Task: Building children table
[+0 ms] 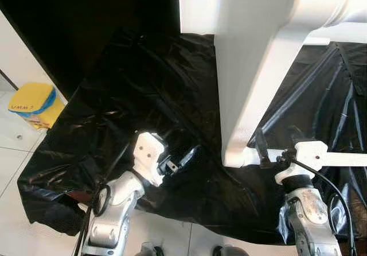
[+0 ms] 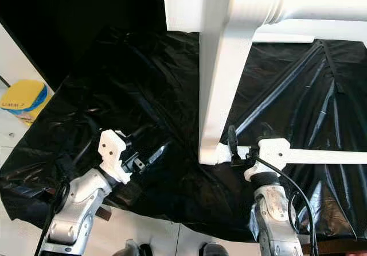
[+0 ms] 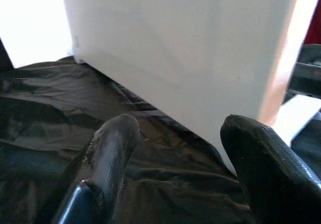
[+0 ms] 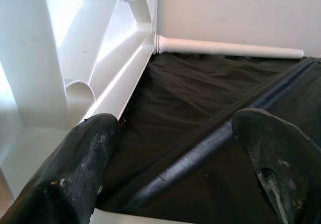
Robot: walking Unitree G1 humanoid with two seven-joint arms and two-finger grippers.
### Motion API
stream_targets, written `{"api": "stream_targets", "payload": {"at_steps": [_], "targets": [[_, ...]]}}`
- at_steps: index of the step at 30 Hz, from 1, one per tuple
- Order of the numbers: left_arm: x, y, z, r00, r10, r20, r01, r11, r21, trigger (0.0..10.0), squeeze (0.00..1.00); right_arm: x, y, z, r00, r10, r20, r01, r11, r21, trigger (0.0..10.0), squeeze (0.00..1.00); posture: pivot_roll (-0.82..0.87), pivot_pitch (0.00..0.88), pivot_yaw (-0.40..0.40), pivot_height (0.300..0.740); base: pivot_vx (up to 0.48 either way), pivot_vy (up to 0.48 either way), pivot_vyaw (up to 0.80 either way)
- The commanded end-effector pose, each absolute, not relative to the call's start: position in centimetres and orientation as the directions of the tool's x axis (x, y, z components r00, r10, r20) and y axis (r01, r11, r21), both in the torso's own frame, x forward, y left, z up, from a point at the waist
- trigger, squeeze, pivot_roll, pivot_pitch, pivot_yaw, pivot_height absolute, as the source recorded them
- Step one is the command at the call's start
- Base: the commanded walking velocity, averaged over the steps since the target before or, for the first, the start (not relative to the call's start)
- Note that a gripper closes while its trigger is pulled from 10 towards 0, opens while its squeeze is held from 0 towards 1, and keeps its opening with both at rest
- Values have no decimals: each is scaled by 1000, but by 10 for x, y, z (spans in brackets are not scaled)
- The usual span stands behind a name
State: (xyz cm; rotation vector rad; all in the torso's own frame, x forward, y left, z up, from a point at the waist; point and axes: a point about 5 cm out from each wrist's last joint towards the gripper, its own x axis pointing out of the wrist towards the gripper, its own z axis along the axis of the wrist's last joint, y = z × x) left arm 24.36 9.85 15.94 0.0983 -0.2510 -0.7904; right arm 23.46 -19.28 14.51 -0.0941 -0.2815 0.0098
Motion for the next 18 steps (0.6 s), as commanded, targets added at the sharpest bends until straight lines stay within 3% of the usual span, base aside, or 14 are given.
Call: {"api": "stream_targets", "payload": {"at_steps": [1, 6, 18], "targets": [[245, 107, 163, 792, -567, 225, 551, 823, 137, 10000, 0, 235, -198, 146, 959, 9, 284, 19, 995, -96, 10000, 0, -89, 111, 20, 740, 0, -300, 0], [230, 109, 165, 748, -622, 231, 601, 783, 160, 10000, 0, 238, -198, 146, 959, 25, 281, 6, 994, -110, 10000, 0, -71, 112, 4, 740, 0, -300, 0], [225, 107, 164, 762, -606, 230, 590, 795, 141, 10000, 0, 242, -200, 145, 960, 42, 277, -9, 993, -121, 10000, 0, -61, 114, -7, 740, 0, -294, 0]]}}
